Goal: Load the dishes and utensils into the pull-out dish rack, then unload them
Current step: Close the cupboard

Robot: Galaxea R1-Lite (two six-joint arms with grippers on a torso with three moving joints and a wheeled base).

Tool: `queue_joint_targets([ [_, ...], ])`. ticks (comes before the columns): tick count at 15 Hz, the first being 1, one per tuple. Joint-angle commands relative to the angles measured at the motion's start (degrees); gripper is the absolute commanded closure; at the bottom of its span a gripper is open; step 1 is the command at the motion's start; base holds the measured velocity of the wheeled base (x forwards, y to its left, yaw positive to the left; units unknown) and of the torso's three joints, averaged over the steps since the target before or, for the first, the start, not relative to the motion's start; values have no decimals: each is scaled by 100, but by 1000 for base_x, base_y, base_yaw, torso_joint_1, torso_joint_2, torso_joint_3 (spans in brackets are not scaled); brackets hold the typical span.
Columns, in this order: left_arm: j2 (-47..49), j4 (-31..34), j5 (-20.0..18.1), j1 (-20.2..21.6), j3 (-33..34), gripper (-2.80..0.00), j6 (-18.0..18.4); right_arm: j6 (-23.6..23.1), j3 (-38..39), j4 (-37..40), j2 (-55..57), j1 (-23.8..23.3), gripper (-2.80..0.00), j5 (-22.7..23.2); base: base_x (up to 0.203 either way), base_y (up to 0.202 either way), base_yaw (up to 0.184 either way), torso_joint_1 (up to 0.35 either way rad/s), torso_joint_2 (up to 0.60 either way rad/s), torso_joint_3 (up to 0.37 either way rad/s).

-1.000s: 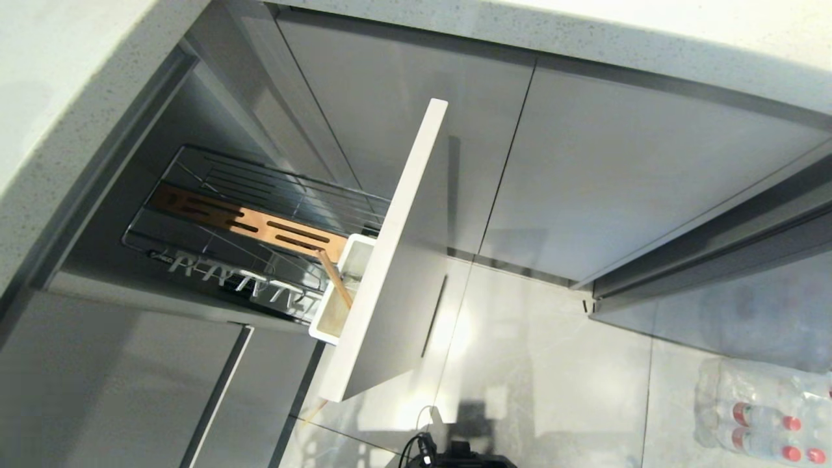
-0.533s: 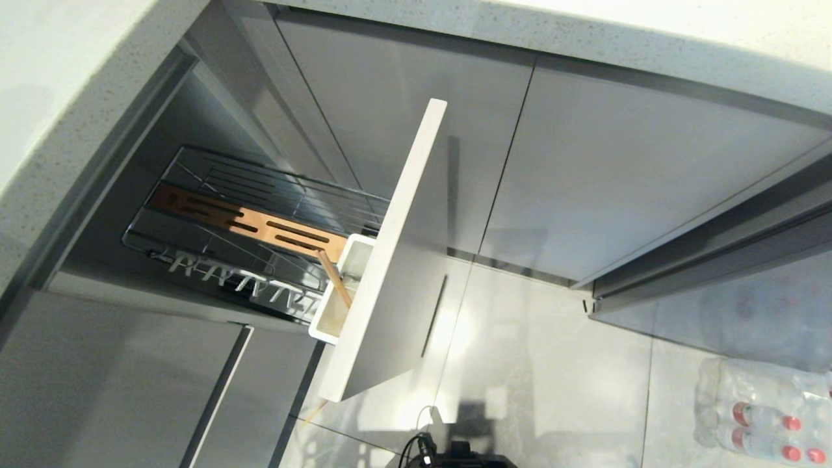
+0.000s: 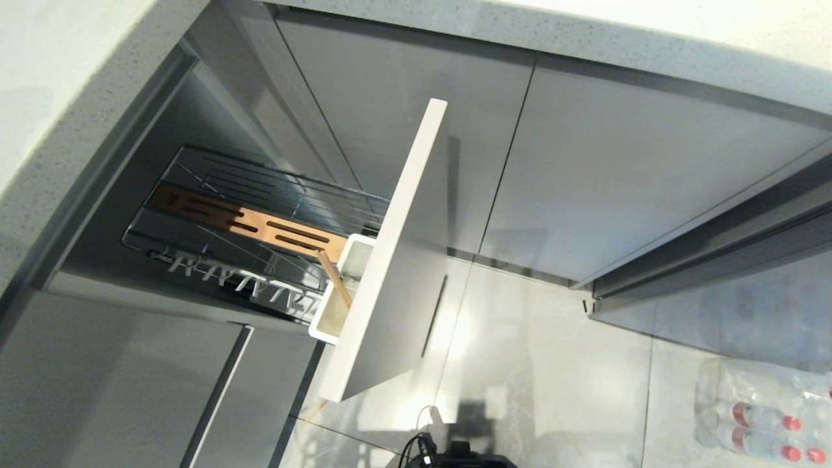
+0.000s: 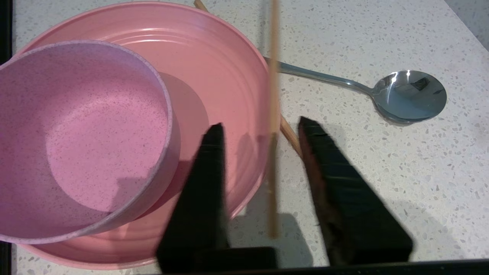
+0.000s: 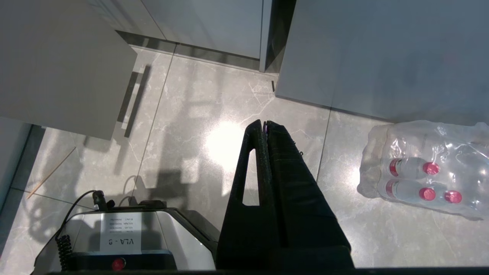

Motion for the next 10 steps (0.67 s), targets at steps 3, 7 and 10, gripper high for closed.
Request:
queue_joint_targets([
  [3,-27,-5,18,2,-21,-280,-13,4,0,-1,7,1,0,-1,0,0,0,0,0,0],
  [7,-80,-14,19,11,-48,-280,5,1,0,-2,1,1,0,-3,0,0,0,0,0,0],
  [10,-145,-14,19,11,-121,-280,36,2,0,-3,0,1,0,1,0,0,0,0,0,0],
])
